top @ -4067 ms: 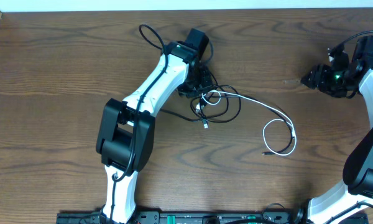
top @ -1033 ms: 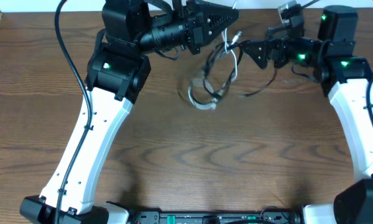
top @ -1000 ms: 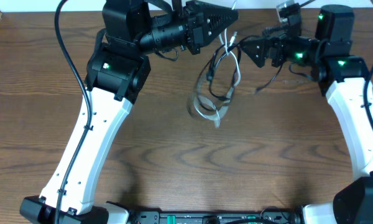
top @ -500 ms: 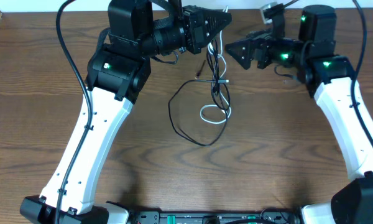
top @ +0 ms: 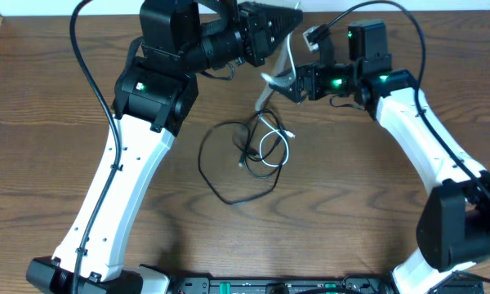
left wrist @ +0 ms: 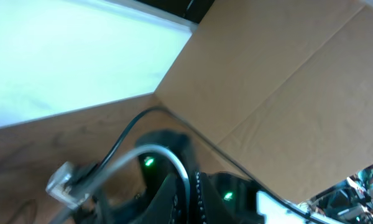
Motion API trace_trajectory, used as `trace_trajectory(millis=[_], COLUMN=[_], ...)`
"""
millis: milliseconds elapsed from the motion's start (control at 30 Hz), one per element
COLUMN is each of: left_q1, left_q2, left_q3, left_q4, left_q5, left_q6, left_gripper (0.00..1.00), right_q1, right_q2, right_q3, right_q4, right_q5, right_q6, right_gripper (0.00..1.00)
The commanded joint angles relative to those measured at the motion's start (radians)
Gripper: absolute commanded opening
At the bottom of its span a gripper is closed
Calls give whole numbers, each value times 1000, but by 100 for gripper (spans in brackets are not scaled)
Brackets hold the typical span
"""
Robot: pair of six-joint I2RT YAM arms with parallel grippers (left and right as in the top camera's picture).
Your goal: Untangle cables
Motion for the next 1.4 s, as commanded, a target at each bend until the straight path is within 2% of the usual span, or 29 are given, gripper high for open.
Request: trace_trajectory(millis=[0, 167, 267, 333, 500, 633, 733, 767, 800, 867, 900, 967, 1167, 1367], left_q1=[10, 71, 95, 100, 100, 100, 106, 109, 113, 121, 129, 142, 175, 224], left_q2=[-8, -35, -50, -58, -78, -95, -116, -129, -137, -154, -168, -185, -209, -214], left_q3=[25, 25, 25, 25, 25, 25, 25, 25, 25, 25, 25, 25, 25, 25], left_q4=[57, 122, 162, 212, 302, 315, 326, 331, 334, 333, 333, 333, 333, 304], left_q5=[-9, -8, -8, -8, -6, -9, -9, -9, -9, -9, -8, -8, 9, 52], left_q6=[-34, -122, -175, -214, -267, -285, -296, -296, -298, -300, -300, -299, -300, -303], left_gripper=[7, 7, 7, 8, 7, 7, 7, 7, 7, 7, 8, 8, 7, 8], right_q1=[3, -16, -16, -6, 43, 88, 112, 120, 124, 129, 129, 129, 126, 76], right_q2=[41, 39, 39, 39, 41, 41, 41, 41, 41, 41, 41, 41, 40, 15], right_q3=[6, 6, 6, 6, 6, 6, 6, 6, 6, 6, 6, 6, 6, 27], right_q4=[-5, -10, 25, 76, 106, 114, 151, 178, 191, 220, 267, 347, 543, 537], right_q5=[5, 75, -93, -172, -99, -2, 39, 39, 39, 39, 39, 38, 21, 43], right_q6=[13, -3, -142, -167, -196, -219, -219, -219, -219, -214, -174, -102, 84, 142], right_gripper=[93, 93, 94, 94, 97, 93, 83, 72, 66, 42, 12, 2, 1, 1])
